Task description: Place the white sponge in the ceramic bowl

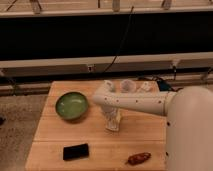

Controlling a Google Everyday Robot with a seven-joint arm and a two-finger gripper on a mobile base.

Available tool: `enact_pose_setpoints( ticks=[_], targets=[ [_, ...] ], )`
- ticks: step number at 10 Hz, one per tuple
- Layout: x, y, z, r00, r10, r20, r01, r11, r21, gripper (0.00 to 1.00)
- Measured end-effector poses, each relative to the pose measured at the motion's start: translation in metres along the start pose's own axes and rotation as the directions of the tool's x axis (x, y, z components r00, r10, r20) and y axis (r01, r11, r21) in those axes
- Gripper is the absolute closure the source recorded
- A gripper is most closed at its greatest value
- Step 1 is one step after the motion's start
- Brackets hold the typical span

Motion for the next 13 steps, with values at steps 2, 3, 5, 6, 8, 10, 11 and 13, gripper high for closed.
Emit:
enact_pose_setpoints(
  ticks=[2,3,5,6,8,10,11,13],
  targets=[
    [0.003,-0.006,-0.004,1.000,-0.007,0.002,0.007,1.000,-0.001,0.97],
    [0.005,-0.006,-0.006,1.000,-0.007,0.002,0.007,1.000,-0.003,0.97],
    [0.012,-0.016,-0.015,1.000,-0.019,0.002,0.019,1.000,-0.005,0.97],
    [0.014,-0.020,-0.019,1.000,-0.023,0.002,0.023,1.000,-0.006,0.97],
    [0.020,-0.026,-0.026,1.000,-0.027,-0.003,0.027,1.000,-0.010,0.97],
    [0.024,-0.038,-0.034,0.999,-0.040,-0.010,0.040,0.999,-0.011,0.97],
    [0.026,-0.053,-0.041,0.998,-0.059,-0.013,0.059,0.998,-0.013,0.97],
    [0.028,-0.063,-0.045,0.997,-0.070,-0.017,0.070,0.997,-0.012,0.97]
  ],
)
